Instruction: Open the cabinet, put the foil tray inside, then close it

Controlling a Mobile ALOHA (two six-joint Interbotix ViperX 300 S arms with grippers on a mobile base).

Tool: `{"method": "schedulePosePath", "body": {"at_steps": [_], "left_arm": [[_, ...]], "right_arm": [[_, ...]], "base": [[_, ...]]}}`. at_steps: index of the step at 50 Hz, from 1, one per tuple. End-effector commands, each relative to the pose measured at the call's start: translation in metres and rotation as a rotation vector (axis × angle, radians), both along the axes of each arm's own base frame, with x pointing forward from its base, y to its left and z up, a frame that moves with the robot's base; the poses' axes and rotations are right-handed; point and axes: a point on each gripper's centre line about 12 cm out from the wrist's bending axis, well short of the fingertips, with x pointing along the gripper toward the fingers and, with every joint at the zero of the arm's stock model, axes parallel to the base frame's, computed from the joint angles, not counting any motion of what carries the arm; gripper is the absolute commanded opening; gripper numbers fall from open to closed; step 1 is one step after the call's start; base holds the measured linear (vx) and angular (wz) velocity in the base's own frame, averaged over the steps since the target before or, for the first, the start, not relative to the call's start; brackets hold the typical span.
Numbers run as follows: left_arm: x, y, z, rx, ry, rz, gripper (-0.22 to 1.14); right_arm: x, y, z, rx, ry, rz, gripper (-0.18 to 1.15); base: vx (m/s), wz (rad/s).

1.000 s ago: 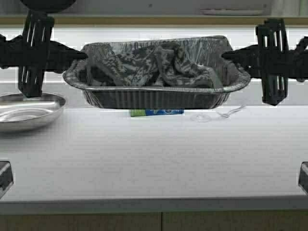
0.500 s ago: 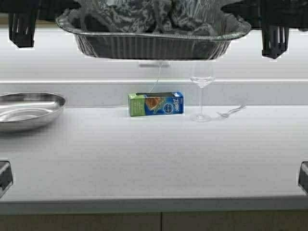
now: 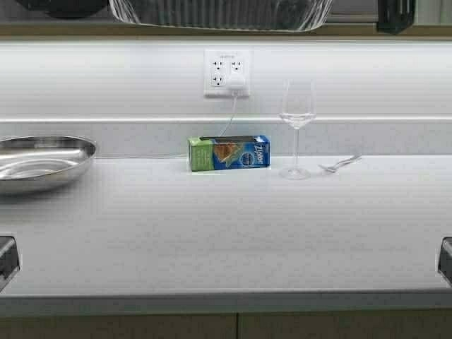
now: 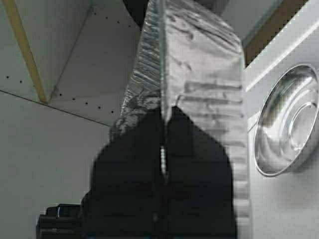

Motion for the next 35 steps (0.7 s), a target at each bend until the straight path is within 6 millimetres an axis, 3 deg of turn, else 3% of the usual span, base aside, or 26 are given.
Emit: {"method": "schedulePosePath", "body": {"at_steps": [1, 13, 24, 35], "left_arm": [[0.01, -0.003, 0.018, -0.008, -0.045, -0.014, 0.04], [0.035, -0.005, 0.038, -0.021, -0.077, -0.004, 0.04], [0.065, -0.008, 0.061, -0.037, -0.114, 0.003, 0.04], [0.094, -0.01, 0.042, -0.039, -0.052, 0.009, 0.04]], "right_arm": [[0.007, 0.005, 0.017, -0.01, -0.034, 0.002, 0.09], [0.043, 0.011, 0.054, 0.011, -0.08, -0.001, 0.09], [0.07, 0.019, 0.07, 0.017, -0.072, 0.013, 0.09], [0.091, 0.025, 0.063, -0.038, -0.006, -0.049, 0.09]], "base": [[0.03, -0.01], [0.08, -0.03], [0.19, 0.04], [0.17, 0.08]]}}
